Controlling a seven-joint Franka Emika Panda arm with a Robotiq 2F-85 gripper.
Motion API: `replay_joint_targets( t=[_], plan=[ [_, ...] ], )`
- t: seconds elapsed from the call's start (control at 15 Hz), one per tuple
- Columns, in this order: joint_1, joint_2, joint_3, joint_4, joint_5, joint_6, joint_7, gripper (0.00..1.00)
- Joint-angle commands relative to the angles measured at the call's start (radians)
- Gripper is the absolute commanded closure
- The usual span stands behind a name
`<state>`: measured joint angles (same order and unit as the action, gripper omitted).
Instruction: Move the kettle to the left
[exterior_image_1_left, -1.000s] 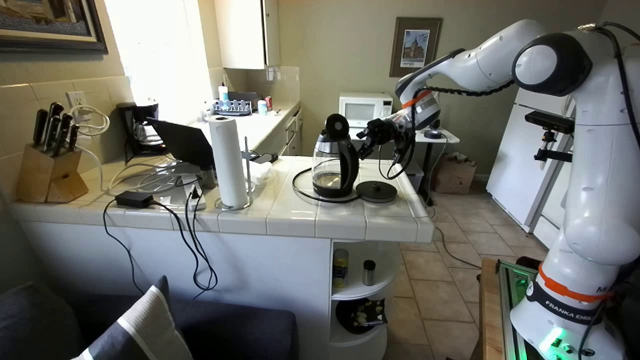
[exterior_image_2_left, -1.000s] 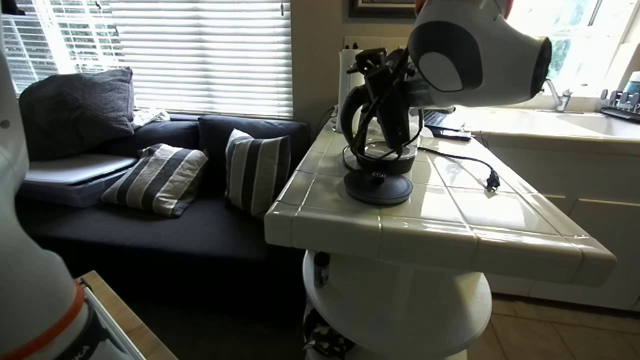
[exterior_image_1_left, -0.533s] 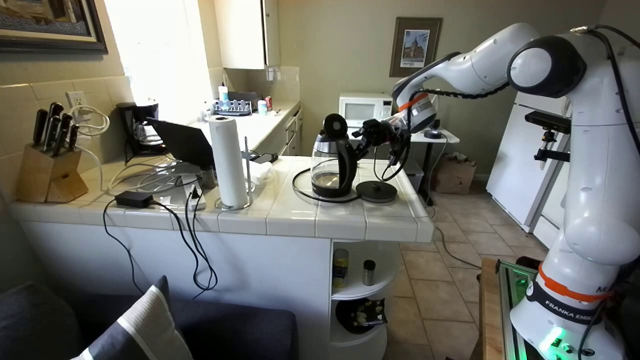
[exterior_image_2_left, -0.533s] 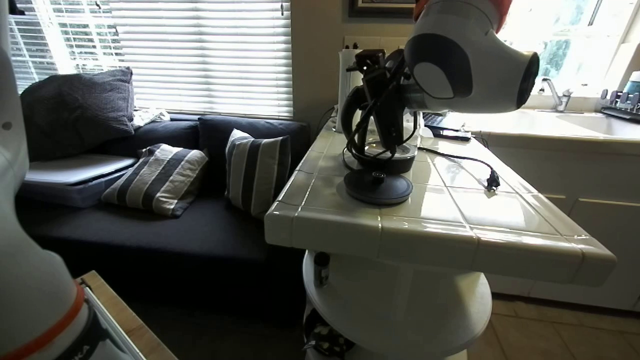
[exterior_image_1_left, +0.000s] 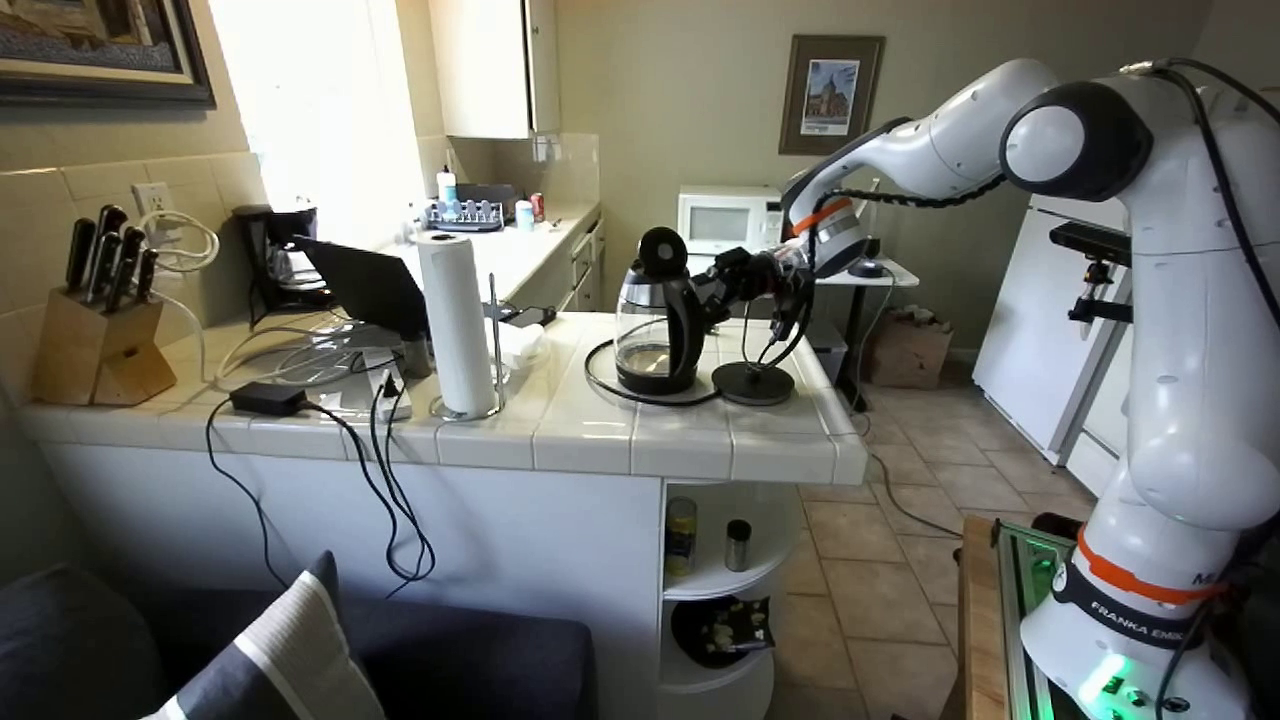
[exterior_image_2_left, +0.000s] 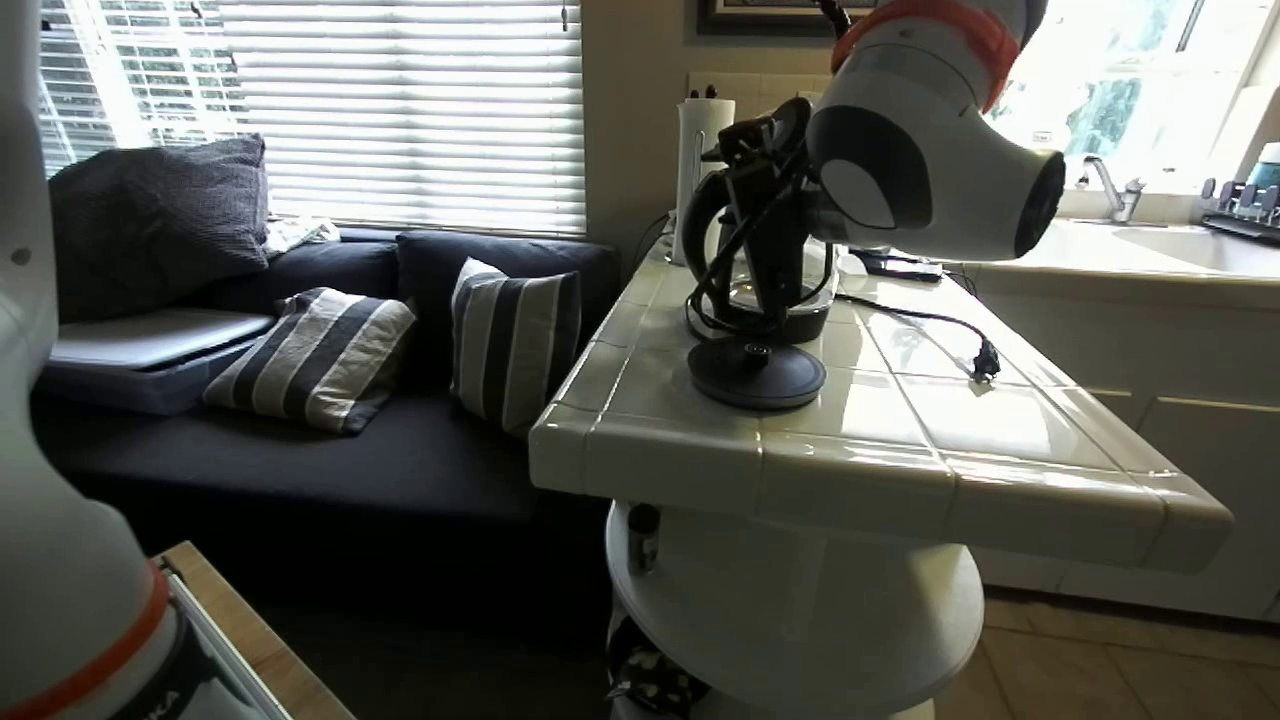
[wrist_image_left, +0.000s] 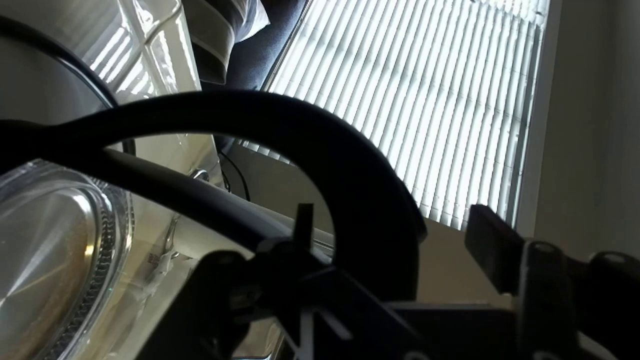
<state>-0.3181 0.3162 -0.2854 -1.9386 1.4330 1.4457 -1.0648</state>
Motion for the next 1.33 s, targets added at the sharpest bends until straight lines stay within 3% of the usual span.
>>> replay_joint_targets(
  t=[0.0, 0.53, 1.07, 1.27],
  plan=[
    [0.0, 0.027, 0.016, 0.008, 0.038, 0.008, -0.005, 0.0],
    [0.015, 0.03, 0.039, 0.009, 0.031, 0.008, -0.025, 0.0],
    [0.036, 0.023, 0.043, 0.013, -0.042, 0.009, -0.208, 0.0],
    [0.04, 0.021, 0.043, 0.013, -0.065, 0.016, -0.299, 0.12]
  ],
)
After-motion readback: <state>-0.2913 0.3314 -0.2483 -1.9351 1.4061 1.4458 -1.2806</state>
